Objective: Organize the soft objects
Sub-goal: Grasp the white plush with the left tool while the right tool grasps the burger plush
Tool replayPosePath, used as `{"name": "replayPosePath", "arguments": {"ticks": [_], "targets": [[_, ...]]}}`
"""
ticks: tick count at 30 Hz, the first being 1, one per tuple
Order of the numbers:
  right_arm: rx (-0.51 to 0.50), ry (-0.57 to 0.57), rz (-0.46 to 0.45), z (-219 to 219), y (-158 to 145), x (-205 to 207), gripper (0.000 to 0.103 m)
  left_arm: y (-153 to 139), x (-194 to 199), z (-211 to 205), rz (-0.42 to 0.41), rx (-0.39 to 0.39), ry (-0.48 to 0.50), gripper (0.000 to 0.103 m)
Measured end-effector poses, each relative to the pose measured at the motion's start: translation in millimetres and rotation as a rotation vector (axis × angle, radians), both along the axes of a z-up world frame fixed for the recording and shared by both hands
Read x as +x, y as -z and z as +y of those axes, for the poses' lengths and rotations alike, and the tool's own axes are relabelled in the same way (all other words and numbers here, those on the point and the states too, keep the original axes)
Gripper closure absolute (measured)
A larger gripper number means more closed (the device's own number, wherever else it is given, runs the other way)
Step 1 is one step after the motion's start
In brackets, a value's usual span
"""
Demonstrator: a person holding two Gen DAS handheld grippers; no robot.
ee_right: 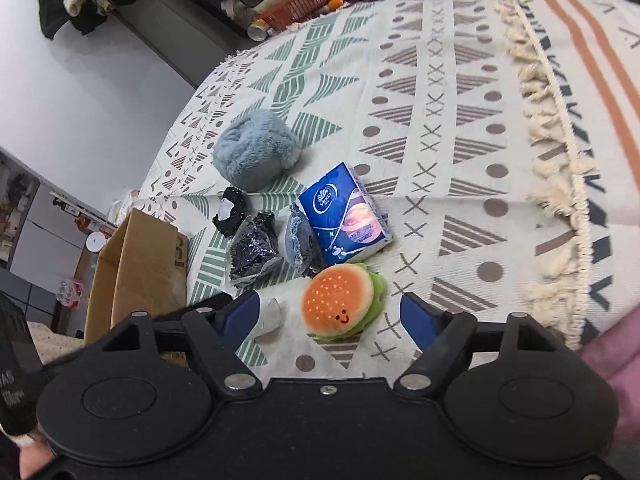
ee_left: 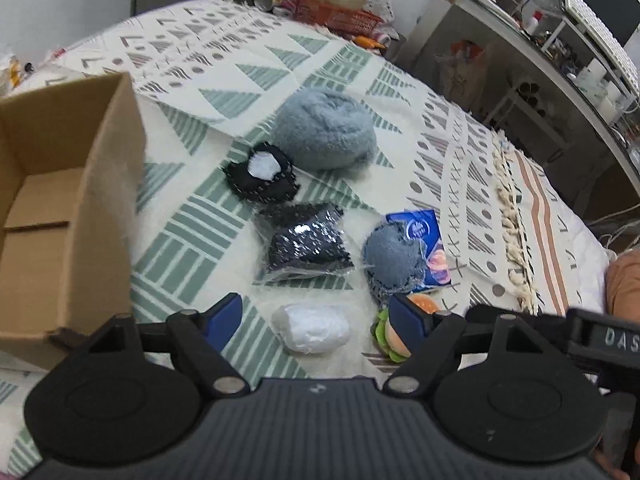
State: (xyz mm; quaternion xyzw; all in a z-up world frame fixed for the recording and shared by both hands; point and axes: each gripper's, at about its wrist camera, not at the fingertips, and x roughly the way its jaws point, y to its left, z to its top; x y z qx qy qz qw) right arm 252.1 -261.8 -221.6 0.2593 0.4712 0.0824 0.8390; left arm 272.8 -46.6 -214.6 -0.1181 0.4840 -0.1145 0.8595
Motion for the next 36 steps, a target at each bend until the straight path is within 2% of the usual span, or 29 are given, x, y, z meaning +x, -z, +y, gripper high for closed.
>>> {"name": "replayPosePath", "arguments": {"ticks": [6,9,12,18,22,30,32,34,36], "targets": [[0.014,0.017,0.041,2.4,16.8,14.4,0.030,17.2,5.3,-6.1,0.019,0.006,0.006,0.024],[0.026,0.020,0.050,3.2,22.1,18.6,0.030,21.7,7.2,-6.8,0.030,0.001,0.000,0.035],[0.031,0.026,0.055,3.2,25.4,20.2,0.031,24.1,6.5,-7.5,0.030,0.010,-0.011,0.059],[0.029,0.018,0.043,7.4,27.6,22.2,0.035,22.5,3.3,-8.1,0.024,0.012,-0.018,0.061],[0.045,0.025,0.052,6.8,30.8,24.5,0.042,16.6,-0.6,-8.1,0.004,0.023,-0.021,0.061],[-0.002,0.011,0.070,17.0,36.4,27.9,0.045,2.6,-11.1,-0.1,-0.039,0.005,-0.039,0.061],[-0.034,0.003,0.072,21.1,37.1,27.4,0.051,-1.9,-13.8,1.5,-0.052,0.001,-0.041,0.061],[-0.050,-0.010,0.079,23.5,38.3,26.0,0.067,-6.0,-16.9,3.5,-0.065,0.000,-0.044,0.061],[-0.056,-0.011,0.077,24.0,37.0,22.9,0.074,-9.1,-20.6,5.8,-0.074,-0.004,-0.047,0.061]]}}
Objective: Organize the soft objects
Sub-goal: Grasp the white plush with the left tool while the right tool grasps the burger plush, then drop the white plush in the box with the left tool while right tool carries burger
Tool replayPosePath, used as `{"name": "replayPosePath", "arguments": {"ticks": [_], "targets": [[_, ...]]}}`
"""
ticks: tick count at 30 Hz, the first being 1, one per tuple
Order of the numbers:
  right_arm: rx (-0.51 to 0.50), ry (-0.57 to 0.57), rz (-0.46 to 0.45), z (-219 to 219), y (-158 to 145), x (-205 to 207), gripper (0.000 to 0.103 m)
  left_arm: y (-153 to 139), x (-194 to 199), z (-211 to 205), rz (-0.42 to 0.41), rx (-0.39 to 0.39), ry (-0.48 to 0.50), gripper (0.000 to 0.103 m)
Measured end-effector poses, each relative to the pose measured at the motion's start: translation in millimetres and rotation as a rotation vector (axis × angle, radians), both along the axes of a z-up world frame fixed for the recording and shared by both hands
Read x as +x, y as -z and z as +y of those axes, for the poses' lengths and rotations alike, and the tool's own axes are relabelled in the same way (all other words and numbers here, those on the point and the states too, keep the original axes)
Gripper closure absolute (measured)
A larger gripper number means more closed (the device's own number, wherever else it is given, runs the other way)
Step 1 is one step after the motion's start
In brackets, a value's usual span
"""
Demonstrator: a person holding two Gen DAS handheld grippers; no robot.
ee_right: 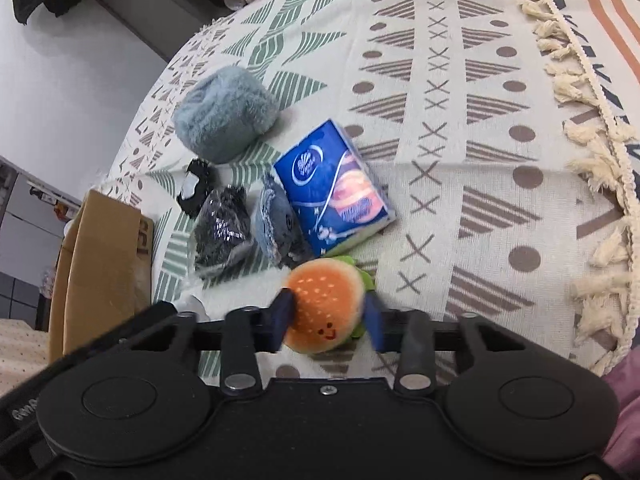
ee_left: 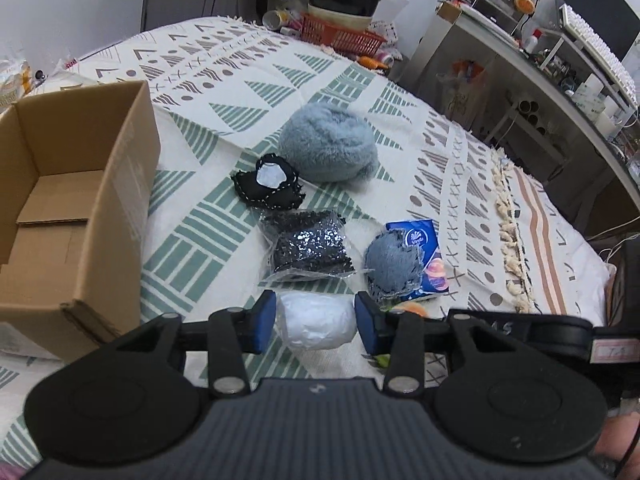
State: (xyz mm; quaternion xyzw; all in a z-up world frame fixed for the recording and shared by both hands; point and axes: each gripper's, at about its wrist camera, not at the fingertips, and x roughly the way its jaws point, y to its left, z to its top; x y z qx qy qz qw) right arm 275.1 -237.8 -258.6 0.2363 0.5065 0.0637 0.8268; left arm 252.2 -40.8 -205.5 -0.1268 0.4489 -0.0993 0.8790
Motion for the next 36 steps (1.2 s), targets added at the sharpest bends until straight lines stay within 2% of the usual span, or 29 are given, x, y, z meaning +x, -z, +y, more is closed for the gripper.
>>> {"name": "replayPosePath", "arguments": {"ticks": [8,12,15,18,25,28,36], "targets": [[-0.024,-0.021,-0.079,6.2,-22.5,-24.7,0.081,-18.0,-20.3,14.6,-0.044,-0.008,-0.032,0.061],[-0.042,-0.007,-0.127,5.7,-38.6,-36.9,0.081,-28.9,-31.8,20.7,-0.070,-0.011,-0.042,0.061],[-0.063,0.007,-0.143,8.8,-48.4,-43.6,0.081,-37.5,-39.3,22.9,-0.107,0.033,-0.053,0.061],[-0.073,0.018,-0.160,12.7,-58.2,-52.2,0.081,-41.7,-42.2,28.4,-0.109,0.010,-0.069,0.061],[-0.109,0.028,-0.213,22.5,-80.7,-67.0,0.081,-56.9,-53.2,39.5,-0.174,0.039,-0.102,0.061],[-0.120,0.031,-0.235,25.5,-88.5,-71.1,0.081,-62.6,-55.6,47.9,-0.193,0.027,-0.120,0.061],[-0.118,0.047,-0.292,38.3,-105.6,-75.2,0.081,-70.5,-56.6,67.3,-0.208,0.022,-0.149,0.061]]}}
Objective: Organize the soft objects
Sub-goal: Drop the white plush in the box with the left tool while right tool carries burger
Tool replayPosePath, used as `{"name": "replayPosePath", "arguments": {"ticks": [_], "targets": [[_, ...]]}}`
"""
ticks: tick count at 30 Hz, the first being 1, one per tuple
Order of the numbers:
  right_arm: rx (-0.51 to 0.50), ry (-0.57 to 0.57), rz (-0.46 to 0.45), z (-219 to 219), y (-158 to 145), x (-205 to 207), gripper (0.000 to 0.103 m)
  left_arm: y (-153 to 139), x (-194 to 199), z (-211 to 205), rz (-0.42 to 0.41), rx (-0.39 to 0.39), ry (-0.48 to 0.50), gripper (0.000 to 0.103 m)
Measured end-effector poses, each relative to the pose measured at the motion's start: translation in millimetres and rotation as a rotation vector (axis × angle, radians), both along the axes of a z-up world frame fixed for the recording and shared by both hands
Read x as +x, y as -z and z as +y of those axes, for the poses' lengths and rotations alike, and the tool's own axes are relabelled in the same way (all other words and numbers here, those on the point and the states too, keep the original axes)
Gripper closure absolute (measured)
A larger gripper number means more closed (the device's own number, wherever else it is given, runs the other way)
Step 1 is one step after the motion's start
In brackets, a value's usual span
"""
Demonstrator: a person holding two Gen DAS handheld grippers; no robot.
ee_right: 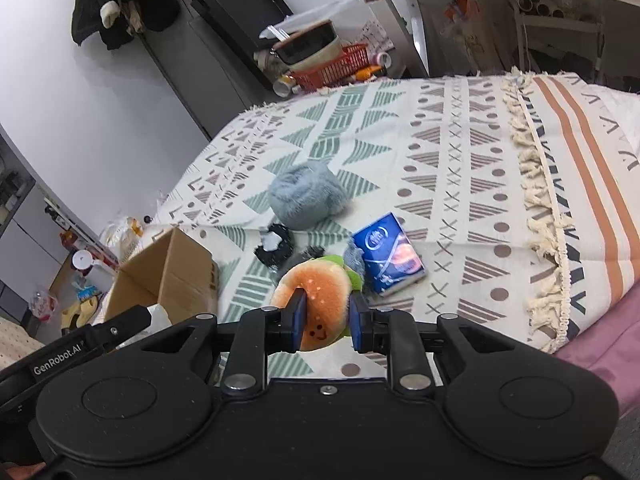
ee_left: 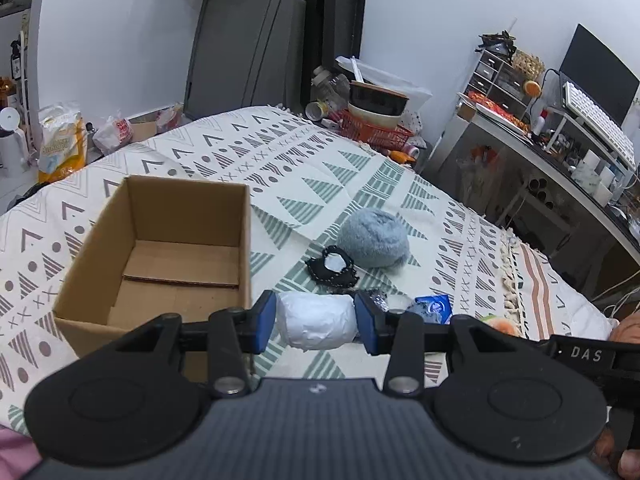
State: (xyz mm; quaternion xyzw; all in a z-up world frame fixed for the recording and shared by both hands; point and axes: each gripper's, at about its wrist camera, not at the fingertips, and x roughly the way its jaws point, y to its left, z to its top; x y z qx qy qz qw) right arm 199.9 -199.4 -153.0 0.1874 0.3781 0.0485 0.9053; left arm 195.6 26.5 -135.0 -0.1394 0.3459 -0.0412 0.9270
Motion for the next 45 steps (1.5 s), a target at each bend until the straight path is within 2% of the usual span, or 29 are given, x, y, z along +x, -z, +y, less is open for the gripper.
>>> {"name": "replayPosePath", "arguments": {"ticks": [15,23,28,42,45], "targets": [[0.009,-0.066,-0.043,48.6,-23.7,15.2,0.081,-8.6,5.8,44.8,0.001,-0.016,-0.058,0.061],[0.035,-0.138,-0.060,85.5,-29.7,26.8,0.081,-0.1,13.0,76.9,0.033,-0.045,-0.142,0.061],[0.051,-0.184,-0.050,111.0,-26.5,36.3,0.081,4.9,19.1,97.5,0.058,-0.071,-0.194,0.061],[0.096,-0.247,0.003,150.9,-3.4,52.9,0.081,29.2,36.0,123.3,0.176,-0.048,-0.297,0.061],[0.098,-0.257,0.014,155.5,-0.1,53.4,0.081,30.3,36.7,126.6,0.192,-0.047,-0.332,0.057]]}}
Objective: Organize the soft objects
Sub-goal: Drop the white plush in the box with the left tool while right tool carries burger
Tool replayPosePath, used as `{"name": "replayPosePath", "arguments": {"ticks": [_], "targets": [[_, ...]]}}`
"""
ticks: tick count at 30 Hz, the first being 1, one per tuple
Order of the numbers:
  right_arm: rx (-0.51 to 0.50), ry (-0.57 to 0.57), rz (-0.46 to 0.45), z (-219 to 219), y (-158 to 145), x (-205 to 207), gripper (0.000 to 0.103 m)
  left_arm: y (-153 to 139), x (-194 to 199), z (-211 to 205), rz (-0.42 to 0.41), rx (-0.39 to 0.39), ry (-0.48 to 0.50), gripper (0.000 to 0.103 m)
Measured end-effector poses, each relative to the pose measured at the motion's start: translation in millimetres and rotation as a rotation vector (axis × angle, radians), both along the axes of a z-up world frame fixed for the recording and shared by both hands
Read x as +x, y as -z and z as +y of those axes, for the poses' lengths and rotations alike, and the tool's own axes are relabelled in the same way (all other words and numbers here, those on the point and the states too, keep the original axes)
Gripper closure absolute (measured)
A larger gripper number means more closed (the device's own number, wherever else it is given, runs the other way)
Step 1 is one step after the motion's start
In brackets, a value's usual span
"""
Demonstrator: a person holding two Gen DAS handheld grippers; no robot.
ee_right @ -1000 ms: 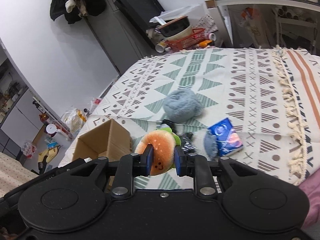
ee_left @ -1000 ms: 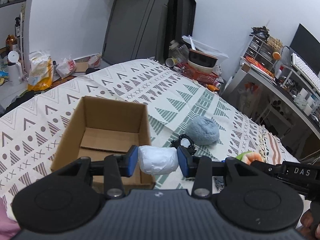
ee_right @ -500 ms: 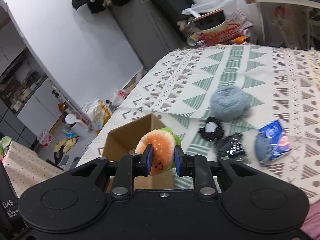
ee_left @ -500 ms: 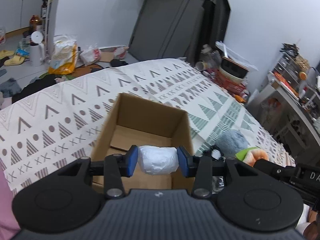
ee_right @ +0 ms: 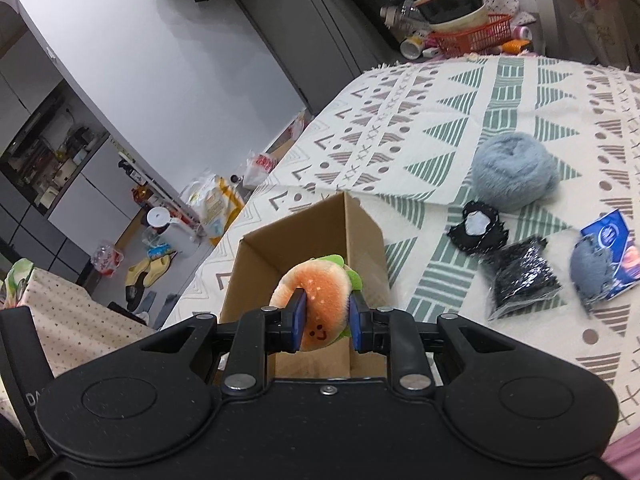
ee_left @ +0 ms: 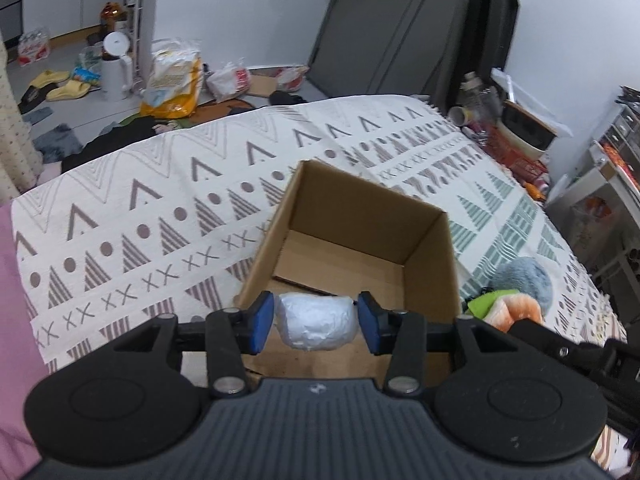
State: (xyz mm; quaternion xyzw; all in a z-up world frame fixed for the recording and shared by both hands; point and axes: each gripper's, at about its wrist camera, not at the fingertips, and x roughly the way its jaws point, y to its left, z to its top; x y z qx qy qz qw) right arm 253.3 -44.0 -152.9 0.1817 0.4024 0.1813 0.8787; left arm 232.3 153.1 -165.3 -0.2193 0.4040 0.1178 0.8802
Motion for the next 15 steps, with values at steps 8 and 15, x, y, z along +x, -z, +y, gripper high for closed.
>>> {"name": "replayPosePath", "arguments": {"ticks": [8,15], "targets": [[-0.009,-0.027,0.024,10.7,3.3,4.4,0.080,-7.0,-6.8,11.6,-0.029,-0.034,-0.082,0.039],[0.004,-0.075,0.055,18.2,5.7,8.6,0.070,-6.0,-4.7,11.6,-0.019,-0.036,-0.085,0.038]]}}
